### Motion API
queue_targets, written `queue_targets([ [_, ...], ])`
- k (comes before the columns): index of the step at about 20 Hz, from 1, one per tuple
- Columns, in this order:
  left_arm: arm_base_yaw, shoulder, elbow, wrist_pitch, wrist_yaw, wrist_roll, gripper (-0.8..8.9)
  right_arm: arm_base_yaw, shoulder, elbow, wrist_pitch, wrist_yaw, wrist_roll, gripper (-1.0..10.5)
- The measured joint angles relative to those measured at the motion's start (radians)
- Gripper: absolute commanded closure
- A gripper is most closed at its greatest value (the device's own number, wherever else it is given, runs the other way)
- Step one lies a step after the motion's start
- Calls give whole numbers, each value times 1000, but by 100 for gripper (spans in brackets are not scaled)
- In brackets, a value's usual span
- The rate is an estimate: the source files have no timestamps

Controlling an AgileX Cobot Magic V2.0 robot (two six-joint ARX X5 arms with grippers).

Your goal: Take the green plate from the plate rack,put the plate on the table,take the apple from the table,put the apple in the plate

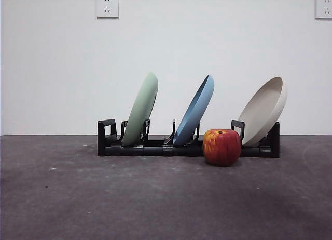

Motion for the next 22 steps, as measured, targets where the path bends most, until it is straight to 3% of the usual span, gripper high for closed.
queue_targets([
  [6,0,152,165,-80,106,16,821,0,186,227,-237,-126,-99,959],
  [12,0,341,350,-230,294,103,821,0,364,461,-491,-302,-249,958],
  [17,0,466,491,-383,421,191,821,3,467,601,-688,-336,-373,958],
  [22,0,524,592,-526,447,280,821,19,494,649,-813,-337,-446,958],
])
